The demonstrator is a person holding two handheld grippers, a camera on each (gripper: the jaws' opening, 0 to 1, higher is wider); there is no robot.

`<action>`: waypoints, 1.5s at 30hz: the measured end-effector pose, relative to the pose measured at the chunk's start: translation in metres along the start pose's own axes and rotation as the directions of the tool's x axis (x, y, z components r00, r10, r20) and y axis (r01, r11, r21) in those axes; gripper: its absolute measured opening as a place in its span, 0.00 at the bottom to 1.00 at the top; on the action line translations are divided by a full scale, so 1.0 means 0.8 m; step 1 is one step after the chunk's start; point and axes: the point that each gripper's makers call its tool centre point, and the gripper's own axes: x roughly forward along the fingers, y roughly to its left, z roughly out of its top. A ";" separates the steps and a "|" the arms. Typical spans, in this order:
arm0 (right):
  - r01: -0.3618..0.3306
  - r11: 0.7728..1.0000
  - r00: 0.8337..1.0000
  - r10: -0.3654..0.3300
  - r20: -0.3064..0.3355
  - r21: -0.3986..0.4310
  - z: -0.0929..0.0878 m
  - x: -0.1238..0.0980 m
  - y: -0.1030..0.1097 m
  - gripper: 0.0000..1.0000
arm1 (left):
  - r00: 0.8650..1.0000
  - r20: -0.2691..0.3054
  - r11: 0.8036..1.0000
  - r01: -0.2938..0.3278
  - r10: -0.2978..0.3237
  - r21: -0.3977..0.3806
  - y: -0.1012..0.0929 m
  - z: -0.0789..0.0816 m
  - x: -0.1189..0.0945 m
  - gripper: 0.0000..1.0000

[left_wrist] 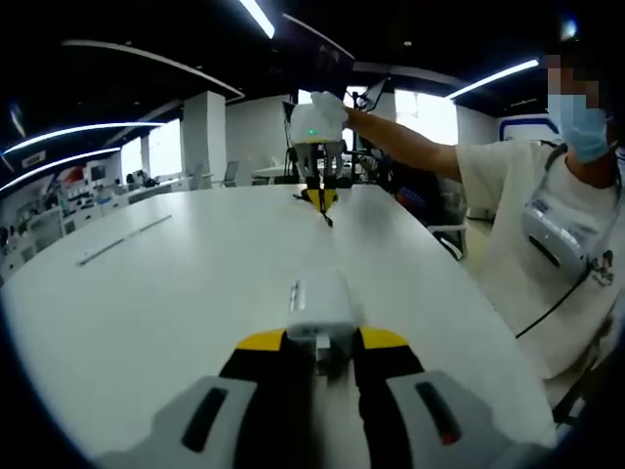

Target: Plug the desk Type‑C cable into the charger adapter.

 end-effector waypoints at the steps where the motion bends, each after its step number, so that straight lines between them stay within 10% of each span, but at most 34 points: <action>1: 0.000 1.000 1.000 0.000 0.003 -0.001 0.002 0.000 0.001 0.01 | 1.000 0.001 1.000 0.001 -0.001 0.000 0.001 0.000 0.000 0.25; 45: 0.012 0.996 0.956 0.013 0.294 -0.084 0.080 0.003 0.013 0.01 | 1.000 0.011 1.000 0.013 -0.014 0.008 -0.004 0.001 0.002 0.25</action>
